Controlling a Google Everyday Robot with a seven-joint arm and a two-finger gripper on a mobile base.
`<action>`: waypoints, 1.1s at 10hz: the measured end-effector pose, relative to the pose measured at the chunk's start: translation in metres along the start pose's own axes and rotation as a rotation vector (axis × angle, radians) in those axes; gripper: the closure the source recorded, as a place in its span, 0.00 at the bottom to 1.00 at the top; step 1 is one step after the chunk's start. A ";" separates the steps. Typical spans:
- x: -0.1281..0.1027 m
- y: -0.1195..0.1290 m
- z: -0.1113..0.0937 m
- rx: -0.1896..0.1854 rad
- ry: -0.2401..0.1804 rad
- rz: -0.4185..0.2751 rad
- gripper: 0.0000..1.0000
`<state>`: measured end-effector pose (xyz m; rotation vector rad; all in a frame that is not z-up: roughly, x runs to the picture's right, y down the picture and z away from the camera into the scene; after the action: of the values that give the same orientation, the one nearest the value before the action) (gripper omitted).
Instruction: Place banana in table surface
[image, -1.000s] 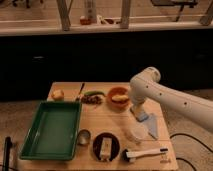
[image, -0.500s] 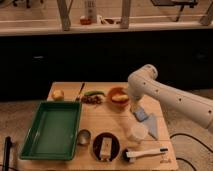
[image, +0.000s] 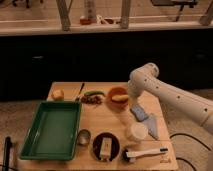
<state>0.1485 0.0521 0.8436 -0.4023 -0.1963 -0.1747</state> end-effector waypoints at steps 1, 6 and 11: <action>0.001 -0.002 0.004 0.004 -0.012 0.017 0.20; 0.000 -0.014 0.011 0.022 -0.071 0.092 0.20; -0.008 -0.028 0.010 0.032 -0.119 0.094 0.20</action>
<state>0.1334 0.0320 0.8611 -0.3891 -0.2967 -0.0549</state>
